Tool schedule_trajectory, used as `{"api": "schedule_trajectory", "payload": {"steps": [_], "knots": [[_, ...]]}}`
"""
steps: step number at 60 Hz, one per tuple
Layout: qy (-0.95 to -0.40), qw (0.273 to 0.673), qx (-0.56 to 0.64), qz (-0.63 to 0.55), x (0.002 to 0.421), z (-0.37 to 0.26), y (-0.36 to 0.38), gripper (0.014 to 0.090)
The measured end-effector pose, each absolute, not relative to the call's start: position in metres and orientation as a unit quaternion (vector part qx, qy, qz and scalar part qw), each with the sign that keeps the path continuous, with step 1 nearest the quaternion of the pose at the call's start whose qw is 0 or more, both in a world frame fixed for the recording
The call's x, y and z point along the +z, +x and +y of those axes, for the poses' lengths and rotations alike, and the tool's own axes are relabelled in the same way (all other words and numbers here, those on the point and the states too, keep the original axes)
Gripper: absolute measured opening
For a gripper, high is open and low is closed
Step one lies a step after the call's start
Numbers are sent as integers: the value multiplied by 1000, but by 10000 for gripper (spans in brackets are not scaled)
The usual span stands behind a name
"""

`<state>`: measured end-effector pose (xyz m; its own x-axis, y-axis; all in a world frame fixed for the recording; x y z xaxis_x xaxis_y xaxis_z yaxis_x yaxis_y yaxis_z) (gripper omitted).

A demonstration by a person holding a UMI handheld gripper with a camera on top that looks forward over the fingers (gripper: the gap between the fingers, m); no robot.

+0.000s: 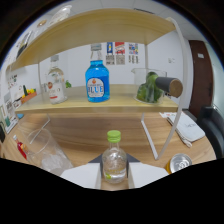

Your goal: Make me a cup of Vodka Sunrise.

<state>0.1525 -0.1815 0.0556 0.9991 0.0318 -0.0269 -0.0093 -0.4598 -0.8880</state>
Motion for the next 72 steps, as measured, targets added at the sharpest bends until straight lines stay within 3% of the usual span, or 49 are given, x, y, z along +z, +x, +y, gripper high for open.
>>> {"api": "schedule_trajectory", "payload": {"steps": [18,46,56,66,72], "knots": [[-881,473,13,2,19,-192,155,360],[-879,478,6,8,19,-203,160,382],[-879,477,-11,7,23,-216,165,488],[-878,479,-17,6,49,-236,160,851],[-871,490,-25,8,80,-251,154,861]]}}
